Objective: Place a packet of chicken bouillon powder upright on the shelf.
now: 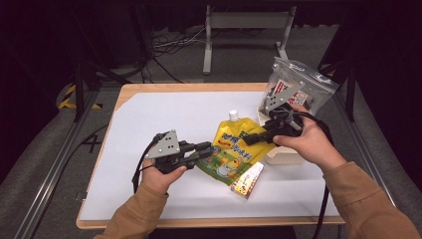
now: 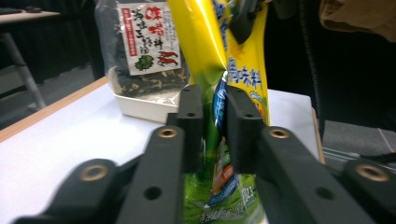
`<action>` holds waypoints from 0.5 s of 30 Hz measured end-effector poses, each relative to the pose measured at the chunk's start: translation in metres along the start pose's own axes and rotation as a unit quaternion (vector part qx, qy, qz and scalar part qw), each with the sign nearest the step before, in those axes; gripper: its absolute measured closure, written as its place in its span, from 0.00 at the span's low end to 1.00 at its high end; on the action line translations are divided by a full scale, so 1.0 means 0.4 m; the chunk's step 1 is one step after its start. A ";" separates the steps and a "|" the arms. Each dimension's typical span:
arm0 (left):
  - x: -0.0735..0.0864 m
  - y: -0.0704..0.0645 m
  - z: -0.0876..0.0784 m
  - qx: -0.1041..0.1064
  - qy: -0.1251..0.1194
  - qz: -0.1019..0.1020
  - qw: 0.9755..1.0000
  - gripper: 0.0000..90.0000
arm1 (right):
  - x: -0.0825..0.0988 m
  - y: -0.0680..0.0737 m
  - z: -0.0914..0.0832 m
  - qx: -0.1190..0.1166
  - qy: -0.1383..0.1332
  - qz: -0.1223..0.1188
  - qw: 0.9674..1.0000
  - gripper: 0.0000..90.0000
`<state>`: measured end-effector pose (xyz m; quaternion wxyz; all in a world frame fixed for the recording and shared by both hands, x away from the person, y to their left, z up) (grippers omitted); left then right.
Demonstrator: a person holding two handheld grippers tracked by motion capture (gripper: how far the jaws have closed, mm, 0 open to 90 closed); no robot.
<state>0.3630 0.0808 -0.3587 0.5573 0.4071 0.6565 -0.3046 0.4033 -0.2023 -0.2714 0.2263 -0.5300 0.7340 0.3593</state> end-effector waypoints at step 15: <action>0.003 0.043 -0.032 -0.055 -0.008 -0.017 0.998 0.49 | -0.041 0.034 -0.080 0.077 0.032 -0.030 0.996 0.97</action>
Point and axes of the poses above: each handheld gripper's, and its own axes: z roughly forward along the jaws, x roughly out of its underside, y roughly to its left, the point moved 2 cm from there along z, roughly forward along the jaws, and after that the axes turned 9 degrees about -x, right-handed, at the moved point
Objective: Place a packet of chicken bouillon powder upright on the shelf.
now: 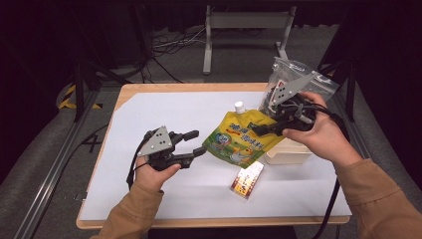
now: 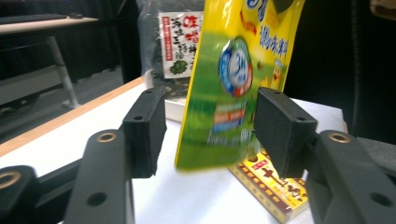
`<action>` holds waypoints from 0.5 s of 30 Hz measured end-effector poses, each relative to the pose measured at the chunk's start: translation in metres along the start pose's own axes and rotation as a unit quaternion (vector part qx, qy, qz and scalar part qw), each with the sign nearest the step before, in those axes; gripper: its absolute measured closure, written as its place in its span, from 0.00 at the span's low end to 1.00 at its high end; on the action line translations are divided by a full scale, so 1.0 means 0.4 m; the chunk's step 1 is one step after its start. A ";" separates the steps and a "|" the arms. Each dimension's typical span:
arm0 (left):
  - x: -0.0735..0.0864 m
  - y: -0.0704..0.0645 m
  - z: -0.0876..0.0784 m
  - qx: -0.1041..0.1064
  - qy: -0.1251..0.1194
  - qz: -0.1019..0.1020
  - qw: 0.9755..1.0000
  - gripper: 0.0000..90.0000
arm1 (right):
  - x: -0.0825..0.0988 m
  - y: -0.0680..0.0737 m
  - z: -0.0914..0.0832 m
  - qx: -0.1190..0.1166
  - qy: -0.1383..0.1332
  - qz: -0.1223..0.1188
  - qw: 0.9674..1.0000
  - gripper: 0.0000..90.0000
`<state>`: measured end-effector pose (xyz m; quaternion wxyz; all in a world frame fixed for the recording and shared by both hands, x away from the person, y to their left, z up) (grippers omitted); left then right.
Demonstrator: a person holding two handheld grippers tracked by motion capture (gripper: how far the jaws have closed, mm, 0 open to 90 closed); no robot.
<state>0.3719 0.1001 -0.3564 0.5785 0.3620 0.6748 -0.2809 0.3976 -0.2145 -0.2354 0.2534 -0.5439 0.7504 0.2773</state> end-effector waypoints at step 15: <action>0.024 0.079 -0.041 -0.053 0.002 -0.041 0.998 0.43 | -0.002 -0.033 -0.091 0.082 0.026 -0.016 0.996 0.97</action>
Point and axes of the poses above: each handheld gripper's, and its own axes: z roughly forward along the jaws, x roughly out of its underside, y roughly to its left, the point moved 2 cm from there along z, roughly forward along the jaws, and after that the axes turned 9 degrees about -x, right-handed, at the moved point
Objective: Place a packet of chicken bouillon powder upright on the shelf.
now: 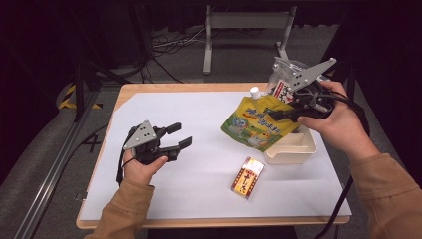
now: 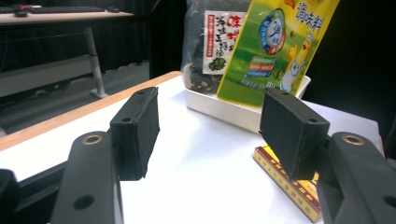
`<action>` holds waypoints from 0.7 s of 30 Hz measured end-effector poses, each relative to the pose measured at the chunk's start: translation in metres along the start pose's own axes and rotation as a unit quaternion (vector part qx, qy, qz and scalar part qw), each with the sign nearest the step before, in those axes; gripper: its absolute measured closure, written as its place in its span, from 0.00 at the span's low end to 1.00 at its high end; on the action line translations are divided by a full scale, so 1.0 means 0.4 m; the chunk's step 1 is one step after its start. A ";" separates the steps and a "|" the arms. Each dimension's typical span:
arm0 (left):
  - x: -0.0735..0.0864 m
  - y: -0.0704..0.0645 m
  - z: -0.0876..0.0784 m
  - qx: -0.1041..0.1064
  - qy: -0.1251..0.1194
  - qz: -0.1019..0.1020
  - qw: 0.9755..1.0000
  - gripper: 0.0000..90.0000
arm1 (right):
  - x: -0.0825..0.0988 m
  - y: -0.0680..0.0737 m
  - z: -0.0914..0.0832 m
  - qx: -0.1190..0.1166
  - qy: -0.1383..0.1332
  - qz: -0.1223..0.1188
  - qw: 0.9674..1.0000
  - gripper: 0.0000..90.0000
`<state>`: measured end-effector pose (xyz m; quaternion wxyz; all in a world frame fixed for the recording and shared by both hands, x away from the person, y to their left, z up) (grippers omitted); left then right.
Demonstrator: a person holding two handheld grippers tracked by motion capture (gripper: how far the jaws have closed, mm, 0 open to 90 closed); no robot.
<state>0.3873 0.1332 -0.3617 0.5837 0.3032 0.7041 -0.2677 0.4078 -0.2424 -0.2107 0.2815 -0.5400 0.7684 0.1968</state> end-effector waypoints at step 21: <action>0.015 0.056 -0.030 -0.023 -0.004 -0.023 0.999 0.43 | 0.041 -0.087 -0.068 0.051 0.038 -0.009 0.998 0.96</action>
Point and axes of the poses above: each handheld gripper's, and its own axes: z roughly forward along the jaws, x roughly out of its underside, y roughly to its left, the point moved 2 cm from there along z, roughly forward along the jaws, and after that the axes turned 9 degrees about -x, right-handed, at the moved point
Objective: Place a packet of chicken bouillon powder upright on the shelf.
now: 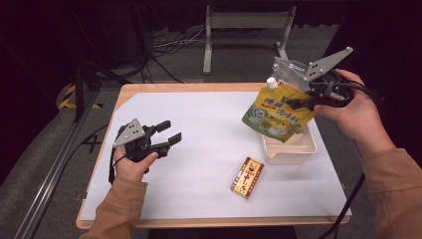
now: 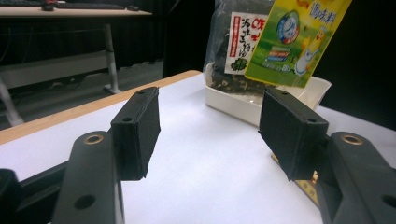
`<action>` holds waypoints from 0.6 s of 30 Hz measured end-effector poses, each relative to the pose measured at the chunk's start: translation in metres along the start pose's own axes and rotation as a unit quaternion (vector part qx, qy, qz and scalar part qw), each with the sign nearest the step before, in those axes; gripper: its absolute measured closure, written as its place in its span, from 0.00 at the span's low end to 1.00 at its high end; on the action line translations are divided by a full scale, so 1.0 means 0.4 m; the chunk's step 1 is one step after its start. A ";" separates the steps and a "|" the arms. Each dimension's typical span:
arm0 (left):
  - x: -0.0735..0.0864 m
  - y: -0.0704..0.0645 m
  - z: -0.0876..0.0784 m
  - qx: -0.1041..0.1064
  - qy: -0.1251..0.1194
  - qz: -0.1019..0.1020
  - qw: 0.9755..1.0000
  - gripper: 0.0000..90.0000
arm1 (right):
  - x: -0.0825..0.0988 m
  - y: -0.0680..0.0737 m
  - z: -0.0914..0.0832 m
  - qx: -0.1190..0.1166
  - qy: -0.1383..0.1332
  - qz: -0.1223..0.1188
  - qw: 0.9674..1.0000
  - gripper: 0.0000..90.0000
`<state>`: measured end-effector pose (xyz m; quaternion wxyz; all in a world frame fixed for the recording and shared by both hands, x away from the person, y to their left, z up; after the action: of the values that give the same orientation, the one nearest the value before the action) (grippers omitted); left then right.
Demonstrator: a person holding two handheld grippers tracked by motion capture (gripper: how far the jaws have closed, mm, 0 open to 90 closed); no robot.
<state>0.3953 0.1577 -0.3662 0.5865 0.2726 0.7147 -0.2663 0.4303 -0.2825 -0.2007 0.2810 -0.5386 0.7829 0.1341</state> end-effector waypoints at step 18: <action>0.004 0.000 0.002 -0.003 0.014 0.004 1.000 0.43 | 0.045 -0.040 -0.002 0.023 0.056 -0.001 0.998 0.97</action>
<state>0.3958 0.1574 -0.3679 0.5780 0.2778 0.7227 -0.2579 0.4401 -0.3028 -0.2091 0.2497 -0.5395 0.7996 0.0852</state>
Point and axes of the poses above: each handheld gripper's, and its own axes: z roughly forward along the jaws, x roughly out of its underside, y roughly to its left, the point moved 2 cm from there along z, roughly forward along the jaws, and after that the axes turned 9 degrees about -x, right-handed, at the moved point
